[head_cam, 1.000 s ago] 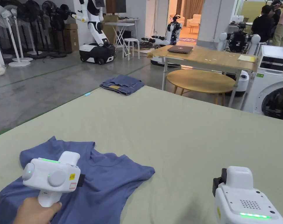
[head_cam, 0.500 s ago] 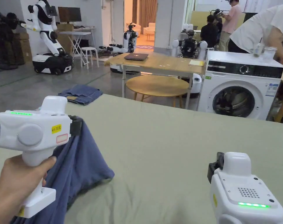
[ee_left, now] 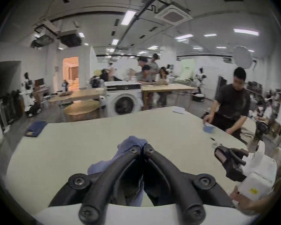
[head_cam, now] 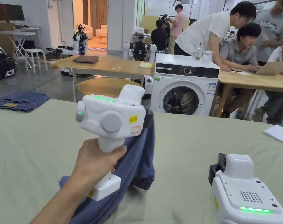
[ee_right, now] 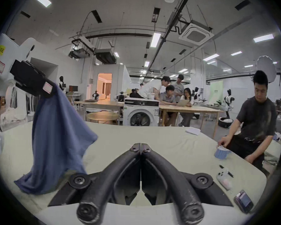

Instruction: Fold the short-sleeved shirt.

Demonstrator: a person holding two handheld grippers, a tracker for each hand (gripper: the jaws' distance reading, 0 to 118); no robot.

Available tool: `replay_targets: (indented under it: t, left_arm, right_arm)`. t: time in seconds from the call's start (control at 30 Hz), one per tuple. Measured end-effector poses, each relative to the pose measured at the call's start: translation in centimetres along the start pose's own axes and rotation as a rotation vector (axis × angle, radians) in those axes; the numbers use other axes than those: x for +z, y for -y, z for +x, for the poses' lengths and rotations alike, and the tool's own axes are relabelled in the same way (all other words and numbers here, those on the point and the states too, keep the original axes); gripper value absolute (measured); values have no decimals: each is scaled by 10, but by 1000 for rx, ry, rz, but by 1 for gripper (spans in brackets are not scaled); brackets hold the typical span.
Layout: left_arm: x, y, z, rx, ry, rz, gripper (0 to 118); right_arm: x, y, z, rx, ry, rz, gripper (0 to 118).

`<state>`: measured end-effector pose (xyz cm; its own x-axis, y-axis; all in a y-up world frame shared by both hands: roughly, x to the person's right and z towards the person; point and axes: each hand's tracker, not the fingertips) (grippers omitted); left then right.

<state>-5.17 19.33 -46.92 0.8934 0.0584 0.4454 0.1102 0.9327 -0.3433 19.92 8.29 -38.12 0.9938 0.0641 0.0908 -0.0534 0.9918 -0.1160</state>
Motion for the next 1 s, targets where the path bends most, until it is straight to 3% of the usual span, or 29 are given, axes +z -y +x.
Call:
replay_targets:
  t: [0.27,0.5,0.53,0.57,0.63,1.0]
  left_arm:
    - [-73,49,89,4,220,-91,0]
    - [-91,101,106,64,268,-192,1]
    - [-90,104,103,72,277,-197,9]
    - [-89,107,99,89,280,-206,23]
    - [-85,107,92,108,275,-218,39]
    - [15,130,17,163,23,-39,41]
  right_arm:
    - [13,18,63,19,109,-48,0]
    - [9,37,81,-2,138,-112,0]
    - [8,37,80,-6,137,-117,0]
    - [8,37,79,-11,131,-121,0]
    - [8,35,74,-19,121,-124,0]
    - [10,15,29,-36,20,-61,0]
